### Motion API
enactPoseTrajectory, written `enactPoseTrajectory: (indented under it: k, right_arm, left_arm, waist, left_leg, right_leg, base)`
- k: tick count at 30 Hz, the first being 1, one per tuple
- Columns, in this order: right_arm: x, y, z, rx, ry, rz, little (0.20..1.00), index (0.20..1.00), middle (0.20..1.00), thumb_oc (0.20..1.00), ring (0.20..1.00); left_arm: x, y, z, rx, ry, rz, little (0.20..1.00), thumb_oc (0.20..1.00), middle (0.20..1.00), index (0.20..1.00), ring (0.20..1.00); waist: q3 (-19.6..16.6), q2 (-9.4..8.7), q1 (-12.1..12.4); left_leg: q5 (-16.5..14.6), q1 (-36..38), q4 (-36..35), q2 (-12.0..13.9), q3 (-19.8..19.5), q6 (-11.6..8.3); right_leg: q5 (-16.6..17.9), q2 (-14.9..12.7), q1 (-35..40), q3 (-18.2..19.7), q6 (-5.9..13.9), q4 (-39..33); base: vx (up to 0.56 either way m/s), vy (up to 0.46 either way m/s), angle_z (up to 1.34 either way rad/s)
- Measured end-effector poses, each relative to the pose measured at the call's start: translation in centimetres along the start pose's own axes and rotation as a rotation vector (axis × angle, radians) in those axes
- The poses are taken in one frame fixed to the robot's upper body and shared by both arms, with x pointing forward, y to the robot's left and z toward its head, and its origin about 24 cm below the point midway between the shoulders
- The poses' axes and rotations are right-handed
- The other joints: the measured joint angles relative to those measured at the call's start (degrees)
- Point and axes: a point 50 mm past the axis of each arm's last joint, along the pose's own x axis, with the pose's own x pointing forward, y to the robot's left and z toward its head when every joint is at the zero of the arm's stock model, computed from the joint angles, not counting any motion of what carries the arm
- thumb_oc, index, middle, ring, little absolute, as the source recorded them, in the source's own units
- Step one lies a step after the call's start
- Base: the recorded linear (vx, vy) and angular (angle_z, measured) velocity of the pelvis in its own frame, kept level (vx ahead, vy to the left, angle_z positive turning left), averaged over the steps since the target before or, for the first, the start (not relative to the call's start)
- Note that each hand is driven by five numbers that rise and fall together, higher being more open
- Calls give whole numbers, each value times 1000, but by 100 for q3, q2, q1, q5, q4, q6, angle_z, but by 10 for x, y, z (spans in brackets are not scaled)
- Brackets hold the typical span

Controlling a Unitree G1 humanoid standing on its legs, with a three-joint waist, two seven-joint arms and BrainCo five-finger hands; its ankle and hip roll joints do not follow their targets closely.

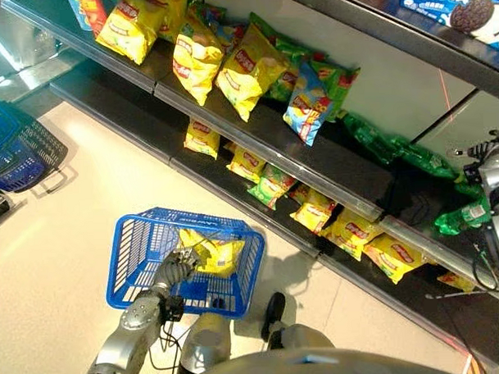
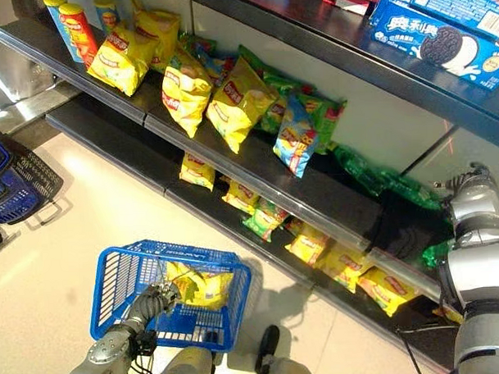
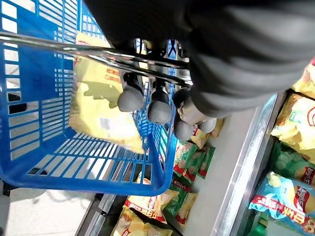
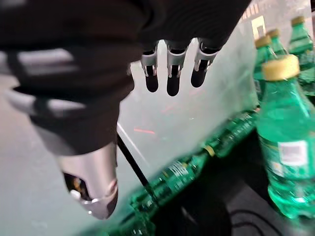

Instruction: Pick up the snacks into the basket

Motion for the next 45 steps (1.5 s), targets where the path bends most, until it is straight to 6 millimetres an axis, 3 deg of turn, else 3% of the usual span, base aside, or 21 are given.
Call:
enactPoseTrajectory:
  k: [2, 3, 6, 8, 11, 12, 14, 16, 17, 19, 20, 22, 24, 25, 27, 29, 31, 32, 33, 38, 45]
  right_arm:
    - [0, -1, 3, -4, -11, -1, 1000, 1000, 1000, 1000, 1000]
    - [0, -1, 6, -2, -24, 1, 1000, 1000, 1000, 1000, 1000]
    - [-2, 3, 19, 8, -87, 10, 1000, 1000, 1000, 1000, 1000]
    - [-4, 4, 28, 22, -118, 9, 1000, 1000, 1000, 1000, 1000]
    - [-9, 28, 32, 23, -150, 65, 1000, 1000, 1000, 1000, 1000]
    - [-10, 37, 31, 11, -159, 88, 1000, 1000, 1000, 1000, 1000]
    - [-14, 47, 36, 6, -180, 115, 1000, 1000, 1000, 1000, 1000]
    - [-14, 49, 38, 5, -189, 119, 1000, 1000, 1000, 1000, 1000]
    - [-14, 48, 37, -22, -200, 109, 1000, 1000, 1000, 1000, 1000]
    - [-14, 43, 43, -12, -214, 88, 1000, 1000, 1000, 1000, 1000]
    - [-15, 40, 48, -7, -229, 80, 1000, 1000, 1000, 1000, 1000]
    - [-16, 35, 58, 5, -269, 68, 1000, 1000, 1000, 1000, 1000]
    - [-17, 27, 68, 22, -290, 43, 1000, 1000, 1000, 1000, 1000]
    - [-17, 27, 69, 21, -293, 44, 1000, 1000, 1000, 1000, 1000]
    - [-17, 27, 69, 0, -293, 39, 1000, 1000, 1000, 1000, 1000]
    - [-18, 28, 72, 2, -304, 39, 1000, 1000, 1000, 1000, 1000]
    - [-19, 16, 83, -2, -324, 4, 1000, 1000, 1000, 1000, 1000]
    - [-19, 10, 85, 6, -328, -11, 1000, 1000, 1000, 1000, 1000]
    - [-18, 2, 86, 0, -324, -36, 1000, 1000, 1000, 1000, 1000]
    - [-14, -7, 76, 119, -246, -62, 1000, 1000, 1000, 1000, 1000]
    - [-13, -1, 71, 145, -230, -9, 1000, 1000, 1000, 1000, 1000]
  left_arm:
    - [1, 4, 4, 5, -14, 13, 200, 200, 200, 200, 200]
    - [1, 6, 4, 2, -11, 21, 200, 200, 200, 200, 200]
    - [0, 14, 4, -4, -11, 59, 200, 200, 200, 200, 200]
    - [3, 16, 4, -11, -10, 70, 200, 200, 200, 200, 200]
    - [1, 15, -2, -44, 5, 96, 200, 200, 200, 200, 200]
    - [3, 11, -3, -62, 5, 95, 200, 200, 200, 200, 200]
    - [3, 2, -7, -117, 5, 96, 200, 200, 200, 200, 200]
    - [4, -4, -7, -126, 2, 83, 200, 200, 200, 200, 200]
    - [7, -6, -6, -134, -1, 82, 200, 200, 200, 200, 200]
    - [12, -6, 2, -138, -27, 86, 200, 200, 200, 200, 200]
    - [14, -8, 5, -132, -40, 79, 200, 200, 200, 200, 200]
    - [15, -14, 6, -127, -50, 53, 200, 200, 200, 200, 200]
    - [17, -22, 14, -123, -77, 19, 200, 200, 200, 200, 200]
    - [20, -26, 17, -119, -88, 5, 200, 200, 200, 200, 200]
    - [23, -29, 24, -108, -108, -10, 200, 200, 200, 200, 200]
    - [23, -28, 25, -101, -111, -5, 200, 200, 200, 200, 200]
    - [23, -28, 30, -96, -128, 1, 200, 200, 200, 200, 200]
    - [26, -27, 35, -89, -141, 6, 200, 200, 200, 200, 200]
    - [30, -24, 44, -65, -164, 7, 200, 200, 200, 200, 200]
    - [33, -16, 55, -41, -192, 45, 200, 200, 200, 200, 200]
    - [33, -16, 52, -58, -183, 66, 200, 200, 200, 200, 200]
  waist:
    - [72, 52, -18]
    - [84, 51, -14]
    - [102, 76, -30]
    - [135, 96, -50]
    - [126, 62, -150]
    - [115, 84, -278]
    - [74, 342, -294]
    - [81, 384, -341]
    - [94, 383, -395]
    - [157, 383, -236]
    - [194, 427, -211]
    - [172, 476, -240]
    - [181, 623, -229]
    - [215, 643, -227]
    - [315, 674, -227]
    - [344, 679, -239]
    - [423, 661, -228]
    - [495, 612, -240]
    - [603, 490, -254]
    - [837, 136, -207]
    - [956, 65, -140]
  left_leg:
    - [45, -30, 57, 14, 31, -17]
    - [27, -22, 37, 3, 39, 14]
    - [146, 65, -286, 17, 46, -20]
    - [240, 98, -434, -8, 183, -118]
    - [159, 369, -636, -98, 192, -291]
    - [113, 453, -711, -79, 34, -413]
    - [55, 496, -733, 246, 59, -618]
    - [42, 390, -493, 350, 40, -686]
    - [-25, 110, 131, 396, -7, -793]
    - [-22, -647, 1840, 296, -228, -829]
    - [6, -802, 2265, 287, -329, -911]
    - [-11, -967, 1872, 148, -355, -965]
    - [104, -1004, 575, 169, -234, -808]
    - [228, -1037, -42, 278, -206, -660]
    - [476, -1109, -407, 577, -99, -723]
    - [517, -1085, -412, 704, -130, -665]
    - [916, -1181, -559, 756, -104, -848]
    - [1061, -1248, -562, 765, -89, -912]
    - [1128, -1326, -629, 677, -90, -837]
    - [1086, -1330, -697, 443, -101, -697]
    - [1041, -1218, -665, 509, -148, -722]
  right_leg:
    - [-204, -127, -346, 144, 194, 644]
    - [-242, -181, -347, 148, 185, 601]
    - [-298, -258, -286, 243, 298, -140]
    - [-127, -365, -387, 309, 467, -845]
    - [13, -429, -299, 682, 548, -1039]
    - [338, -343, -178, 916, 57, -1047]
    - [224, -49, -164, 697, -176, -1012]
    - [178, 106, -119, 585, -426, -972]
    - [-4, 198, -97, 430, -555, -816]
    - [-127, 175, 19, 380, -703, -733]
    - [-143, 184, 115, 383, -747, -738]
    - [-312, 129, 218, 294, -801, -822]
    - [-345, 180, 116, 305, -804, -804]
    - [-344, 255, 70, 286, -812, -809]
    - [-366, 433, 40, 256, -842, -820]
    - [-365, 583, -44, 303, -814, -806]
    - [-326, 681, -357, 404, -696, -740]
    - [-303, 665, -423, 411, -659, -735]
    - [-291, 571, -526, 407, -616, -721]
    - [-378, 352, -508, 345, -451, -755]
    - [-345, 425, -294, 279, -454, -897]
  base:
    - [58, -28, -4]
    - [121, -57, -13]
    - [117, -101, -17]
    - [90, -108, -20]
    - [232, -253, 5]
    - [408, -378, 44]
    - [246, -247, 13]
    - [131, -290, 19]
    - [104, -289, 37]
    - [109, -176, 17]
    - [128, -66, 3]
    - [174, -17, 23]
    - [132, -6, 8]
    - [63, -9, -2]
    - [42, 1, -10]
    - [17, 37, -39]
    - [6, 32, -42]
    - [41, 46, -7]
    - [42, 46, 5]
    - [44, 57, 12]
    - [3, 27, 3]
